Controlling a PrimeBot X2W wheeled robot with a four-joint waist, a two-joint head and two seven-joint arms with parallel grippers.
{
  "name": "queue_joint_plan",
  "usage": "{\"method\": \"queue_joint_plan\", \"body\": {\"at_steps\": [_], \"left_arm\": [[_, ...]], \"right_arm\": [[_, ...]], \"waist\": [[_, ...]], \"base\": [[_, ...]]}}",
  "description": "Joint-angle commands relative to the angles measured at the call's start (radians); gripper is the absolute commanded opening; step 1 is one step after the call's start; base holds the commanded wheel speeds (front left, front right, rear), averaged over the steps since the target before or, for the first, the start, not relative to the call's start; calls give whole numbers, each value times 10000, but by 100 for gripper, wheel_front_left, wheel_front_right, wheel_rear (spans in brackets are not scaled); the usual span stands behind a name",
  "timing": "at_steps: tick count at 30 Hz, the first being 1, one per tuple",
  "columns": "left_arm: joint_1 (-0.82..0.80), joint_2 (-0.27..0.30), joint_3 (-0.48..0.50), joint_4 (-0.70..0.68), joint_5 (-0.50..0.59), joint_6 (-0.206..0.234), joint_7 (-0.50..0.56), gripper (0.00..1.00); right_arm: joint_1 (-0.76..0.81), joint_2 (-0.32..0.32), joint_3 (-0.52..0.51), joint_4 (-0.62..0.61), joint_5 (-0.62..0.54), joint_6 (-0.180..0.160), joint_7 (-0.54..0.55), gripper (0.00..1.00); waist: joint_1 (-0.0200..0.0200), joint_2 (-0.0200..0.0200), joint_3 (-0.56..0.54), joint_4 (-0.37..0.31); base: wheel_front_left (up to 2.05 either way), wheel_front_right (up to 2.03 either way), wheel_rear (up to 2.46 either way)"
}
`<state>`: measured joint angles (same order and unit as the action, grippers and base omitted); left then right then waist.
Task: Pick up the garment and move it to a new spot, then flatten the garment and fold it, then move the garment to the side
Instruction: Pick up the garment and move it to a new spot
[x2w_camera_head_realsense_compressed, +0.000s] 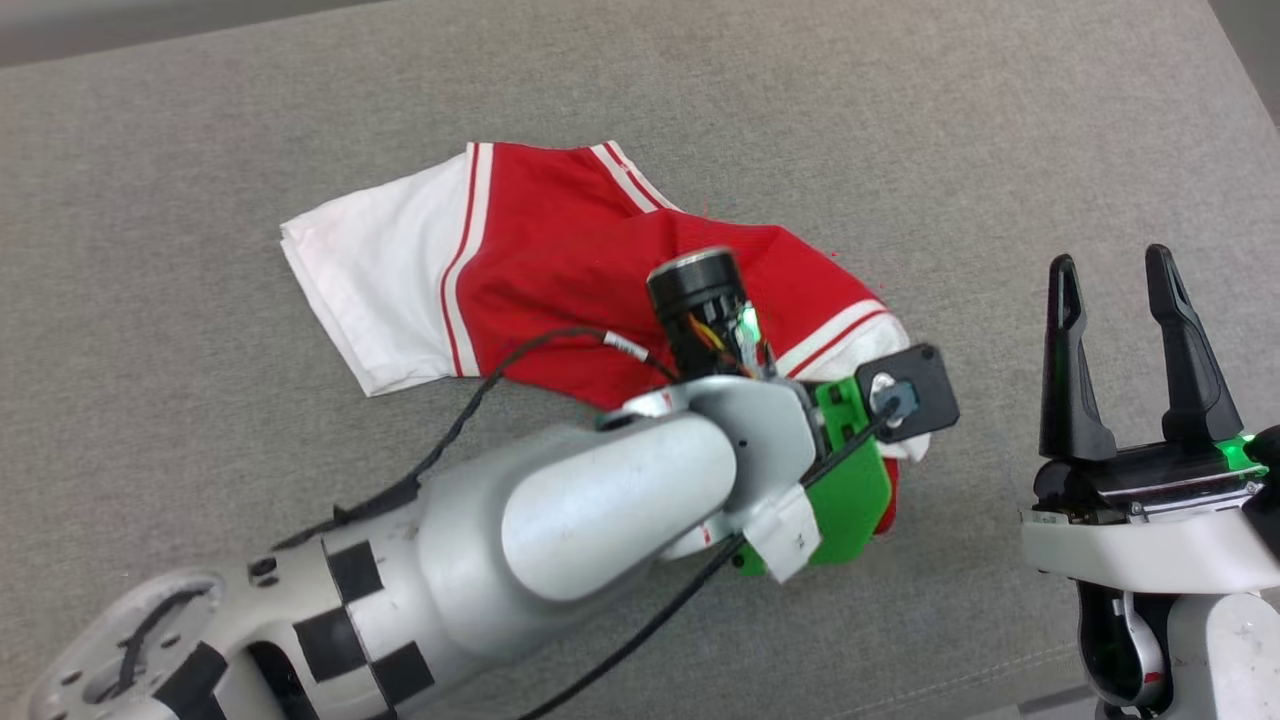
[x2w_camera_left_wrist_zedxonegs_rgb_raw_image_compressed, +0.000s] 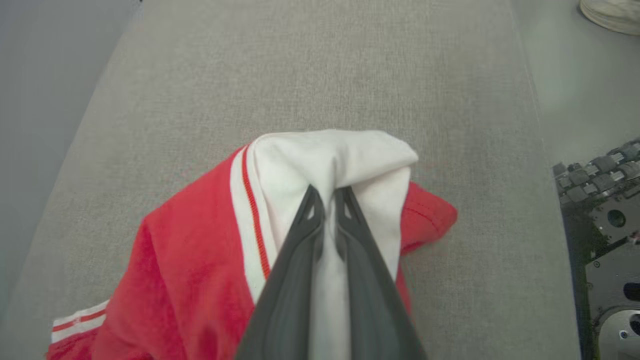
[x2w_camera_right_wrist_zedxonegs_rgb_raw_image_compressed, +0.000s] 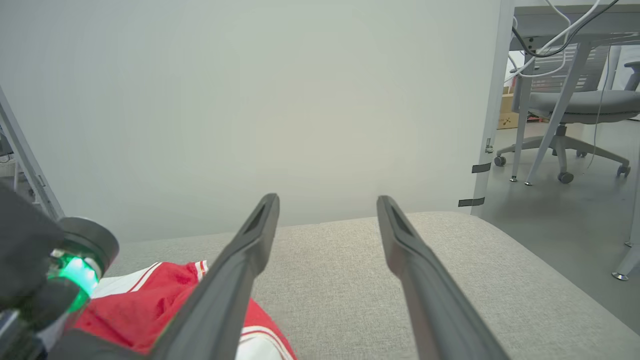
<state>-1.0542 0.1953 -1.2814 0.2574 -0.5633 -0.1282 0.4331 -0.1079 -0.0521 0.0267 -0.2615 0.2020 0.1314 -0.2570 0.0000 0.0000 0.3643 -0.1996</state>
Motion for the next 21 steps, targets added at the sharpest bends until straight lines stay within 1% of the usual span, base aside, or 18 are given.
{"method": "queue_joint_plan", "body": {"at_steps": [1, 5, 8, 9, 10, 13, 17, 19, 21], "left_arm": [[448, -17, 13, 132, 250, -25, 96, 0], [1522, -24, 12, 326, 705, -25, 512, 0], [1771, -63, 12, 457, 861, -25, 290, 0], [1757, -101, 12, 539, 831, -25, 110, 40], [1694, -163, 12, 616, 859, -25, -174, 100], [1448, -356, 12, 935, 946, -25, -1359, 100], [1145, -649, 18, 1411, 627, -25, -3240, 100], [1021, -768, 167, 1760, 410, -25, -4203, 100], [995, -867, 487, 2093, 383, 138, -5033, 100]], "right_arm": [[-155, 17, 23, -20, 71, -7, -47, 100], [-187, 18, 22, 11, 101, -7, -47, 100], [-201, 18, -20, 50, 60, -7, -47, 100], [-199, 18, -12, 62, 32, -7, -47, 100], [-183, 18, 0, 81, -9, -7, -47, 100], [-90, 18, 5, 135, -110, -7, -47, 100], [197, 18, -77, 200, -266, -7, -47, 100], [372, 18, -156, 246, -333, -7, -47, 100], [556, 18, -202, 282, -399, -7, -47, 100]], "waist": [[0, 0, 446, -454], [0, 0, 507, -505], [0, 0, 462, -354], [0, 0, 414, -286], [0, 0, 339, -206], [0, 0, 35, 36], [0, 0, -557, 432], [0, 0, -889, 657], [0, 0, -1203, 851]], "base": [[0, 0, 0], [0, 0, 0], [0, 0, 0], [0, 0, 0], [0, 0, 0], [0, 0, 0], [0, 0, 0], [0, 0, 0], [0, 0, 0]]}}
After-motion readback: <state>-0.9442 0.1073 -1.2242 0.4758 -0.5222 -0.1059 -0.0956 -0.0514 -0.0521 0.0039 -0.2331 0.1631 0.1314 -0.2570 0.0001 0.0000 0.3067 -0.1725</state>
